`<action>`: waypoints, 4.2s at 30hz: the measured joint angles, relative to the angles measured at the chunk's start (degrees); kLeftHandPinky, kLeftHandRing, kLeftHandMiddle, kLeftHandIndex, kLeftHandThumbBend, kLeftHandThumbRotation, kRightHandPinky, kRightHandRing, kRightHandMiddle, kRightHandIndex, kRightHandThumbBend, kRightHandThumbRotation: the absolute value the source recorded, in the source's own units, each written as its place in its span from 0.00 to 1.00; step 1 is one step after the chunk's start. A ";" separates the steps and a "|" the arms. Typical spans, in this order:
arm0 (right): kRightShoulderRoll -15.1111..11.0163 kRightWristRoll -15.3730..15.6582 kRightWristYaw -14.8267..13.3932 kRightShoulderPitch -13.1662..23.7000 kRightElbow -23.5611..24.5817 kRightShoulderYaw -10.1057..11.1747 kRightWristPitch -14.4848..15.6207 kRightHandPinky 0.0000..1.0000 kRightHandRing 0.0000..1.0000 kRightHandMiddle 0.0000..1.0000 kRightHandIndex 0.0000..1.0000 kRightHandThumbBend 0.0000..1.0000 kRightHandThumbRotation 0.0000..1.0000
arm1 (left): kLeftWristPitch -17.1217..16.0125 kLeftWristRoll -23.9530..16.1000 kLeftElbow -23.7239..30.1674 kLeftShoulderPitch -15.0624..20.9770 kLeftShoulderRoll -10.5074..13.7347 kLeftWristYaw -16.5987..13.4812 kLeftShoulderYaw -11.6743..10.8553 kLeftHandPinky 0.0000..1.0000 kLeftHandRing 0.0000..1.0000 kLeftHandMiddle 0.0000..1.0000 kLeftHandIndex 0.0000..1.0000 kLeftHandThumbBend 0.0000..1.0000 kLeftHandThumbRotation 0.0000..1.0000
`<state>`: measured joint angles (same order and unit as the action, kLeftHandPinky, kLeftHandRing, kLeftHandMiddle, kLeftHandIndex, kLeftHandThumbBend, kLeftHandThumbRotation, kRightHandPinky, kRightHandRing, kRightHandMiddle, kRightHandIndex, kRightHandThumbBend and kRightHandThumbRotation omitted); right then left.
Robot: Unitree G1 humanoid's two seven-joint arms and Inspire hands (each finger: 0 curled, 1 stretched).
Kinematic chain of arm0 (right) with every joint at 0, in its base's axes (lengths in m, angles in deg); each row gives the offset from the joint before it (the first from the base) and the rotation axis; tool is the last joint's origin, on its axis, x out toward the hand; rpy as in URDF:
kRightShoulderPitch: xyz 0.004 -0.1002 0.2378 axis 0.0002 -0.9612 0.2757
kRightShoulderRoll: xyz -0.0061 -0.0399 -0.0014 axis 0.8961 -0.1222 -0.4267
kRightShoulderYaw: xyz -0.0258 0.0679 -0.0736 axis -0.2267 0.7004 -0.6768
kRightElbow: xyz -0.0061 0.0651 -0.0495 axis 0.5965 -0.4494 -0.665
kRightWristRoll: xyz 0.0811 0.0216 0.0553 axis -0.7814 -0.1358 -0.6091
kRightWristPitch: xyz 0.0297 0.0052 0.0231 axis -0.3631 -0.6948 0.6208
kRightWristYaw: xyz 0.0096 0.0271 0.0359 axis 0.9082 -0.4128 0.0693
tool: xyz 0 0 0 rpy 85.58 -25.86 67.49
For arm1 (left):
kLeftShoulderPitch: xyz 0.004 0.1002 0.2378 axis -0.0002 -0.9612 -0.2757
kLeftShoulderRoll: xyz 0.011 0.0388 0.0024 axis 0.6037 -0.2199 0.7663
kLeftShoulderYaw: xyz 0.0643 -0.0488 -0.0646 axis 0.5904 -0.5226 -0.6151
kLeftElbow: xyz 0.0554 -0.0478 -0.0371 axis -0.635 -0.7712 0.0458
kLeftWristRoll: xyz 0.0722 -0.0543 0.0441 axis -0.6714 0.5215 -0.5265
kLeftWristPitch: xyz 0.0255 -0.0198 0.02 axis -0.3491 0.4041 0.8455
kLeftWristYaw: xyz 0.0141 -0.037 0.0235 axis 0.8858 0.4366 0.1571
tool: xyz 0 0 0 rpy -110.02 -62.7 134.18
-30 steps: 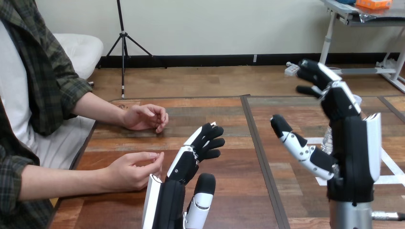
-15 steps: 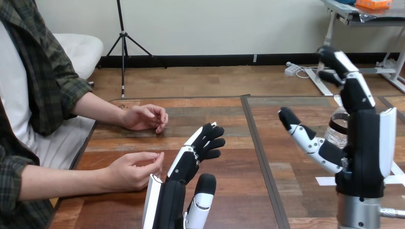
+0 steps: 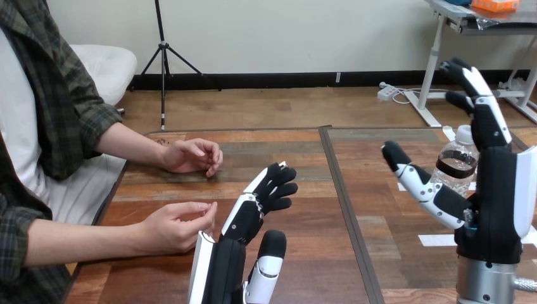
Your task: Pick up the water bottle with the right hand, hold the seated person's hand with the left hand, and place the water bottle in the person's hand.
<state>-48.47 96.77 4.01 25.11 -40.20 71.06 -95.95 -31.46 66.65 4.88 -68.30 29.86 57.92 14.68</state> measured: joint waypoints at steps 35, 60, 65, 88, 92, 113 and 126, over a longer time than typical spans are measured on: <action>-2.03 2.21 -7.21 2.09 -1.68 0.15 7.89 1.00 1.00 1.00 0.92 0.76 0.45 | 0.01 0.68 -0.10 0.16 -0.11 0.38 0.90 0.74 0.79 0.83 0.86 0.44 0.96; -5.03 0.89 -8.86 5.16 -8.59 0.11 12.09 1.00 1.00 1.00 0.94 0.79 0.49 | 0.00 1.30 -0.20 0.16 -0.11 0.66 0.96 0.76 0.80 0.84 0.86 0.46 0.96; -5.96 -0.09 -8.74 6.10 -10.99 -0.09 12.21 1.00 1.00 1.00 0.94 0.78 0.49 | 0.00 2.01 -0.22 0.16 -0.11 0.99 0.97 0.76 0.79 0.84 0.86 0.46 0.96; -7.71 -0.85 -9.32 11.88 -21.01 -0.79 13.74 1.00 0.99 0.96 0.90 0.76 0.42 | 0.00 1.82 -0.50 0.13 -0.12 0.99 0.94 0.75 0.80 0.84 0.86 0.46 0.96; -8.38 -1.13 -9.32 12.99 -22.75 -0.91 13.72 1.00 0.99 0.96 0.89 0.75 0.40 | 0.00 1.82 -0.50 0.13 -0.12 0.99 0.94 0.75 0.80 0.84 0.86 0.45 0.96; -10.29 -3.12 -9.32 16.62 -28.38 -1.29 14.13 0.98 0.97 0.94 0.86 0.72 0.22 | 0.00 1.73 -0.53 0.12 -0.13 0.98 0.94 0.76 0.80 0.84 0.86 0.45 0.95; -10.53 -3.07 -9.29 18.17 -29.04 -1.87 16.56 0.98 0.98 0.94 0.87 0.70 0.07 | 0.00 1.81 -0.53 0.10 -0.13 1.05 0.96 0.75 0.80 0.84 0.86 0.45 0.96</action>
<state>-59.00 93.69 -5.28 43.29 -69.25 69.19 -79.38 -31.46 68.45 4.35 -68.20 29.73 58.97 15.64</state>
